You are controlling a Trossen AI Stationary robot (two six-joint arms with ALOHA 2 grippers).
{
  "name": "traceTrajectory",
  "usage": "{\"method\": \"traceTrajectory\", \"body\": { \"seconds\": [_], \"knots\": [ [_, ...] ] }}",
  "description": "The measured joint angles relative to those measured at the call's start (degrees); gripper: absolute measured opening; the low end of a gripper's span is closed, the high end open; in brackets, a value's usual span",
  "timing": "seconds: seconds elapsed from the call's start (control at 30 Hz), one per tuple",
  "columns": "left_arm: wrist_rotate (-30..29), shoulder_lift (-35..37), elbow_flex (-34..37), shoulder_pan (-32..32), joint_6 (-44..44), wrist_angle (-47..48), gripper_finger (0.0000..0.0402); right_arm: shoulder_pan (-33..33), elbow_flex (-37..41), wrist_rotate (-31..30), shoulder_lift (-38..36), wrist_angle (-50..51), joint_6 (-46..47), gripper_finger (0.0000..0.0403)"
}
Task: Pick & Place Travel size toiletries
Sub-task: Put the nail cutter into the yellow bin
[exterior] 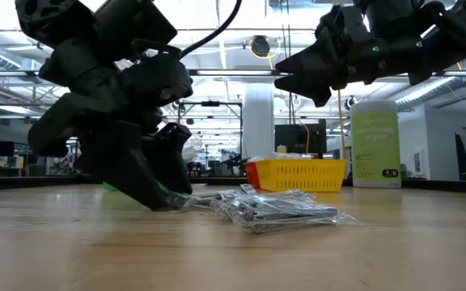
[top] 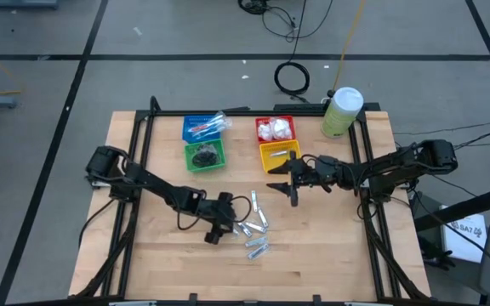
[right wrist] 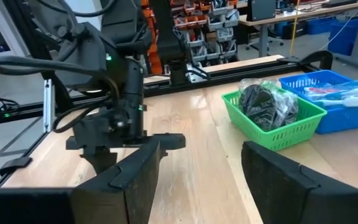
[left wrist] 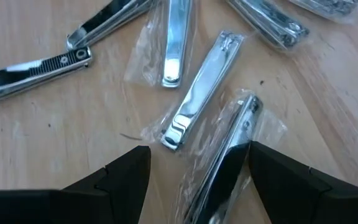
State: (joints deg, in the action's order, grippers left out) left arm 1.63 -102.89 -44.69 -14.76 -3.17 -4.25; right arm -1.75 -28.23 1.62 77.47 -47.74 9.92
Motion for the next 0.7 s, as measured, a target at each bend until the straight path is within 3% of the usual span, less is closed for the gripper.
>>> {"method": "traceTrajectory", "body": {
  "seconds": [0.47, 0.7],
  "knots": [
    [2.62, 1.7, 0.16, 0.11, 7.19, 4.37, 0.0269, 0.03, 0.0, 0.1, 0.0, 1.22, -0.1, 0.0212],
    [-1.19, 7.75, 0.5, 0.04, 5.11, 10.2, 0.0269, -0.01, 0.0, 0.13, 0.0, 1.39, -0.11, 0.021]
  ]
}}
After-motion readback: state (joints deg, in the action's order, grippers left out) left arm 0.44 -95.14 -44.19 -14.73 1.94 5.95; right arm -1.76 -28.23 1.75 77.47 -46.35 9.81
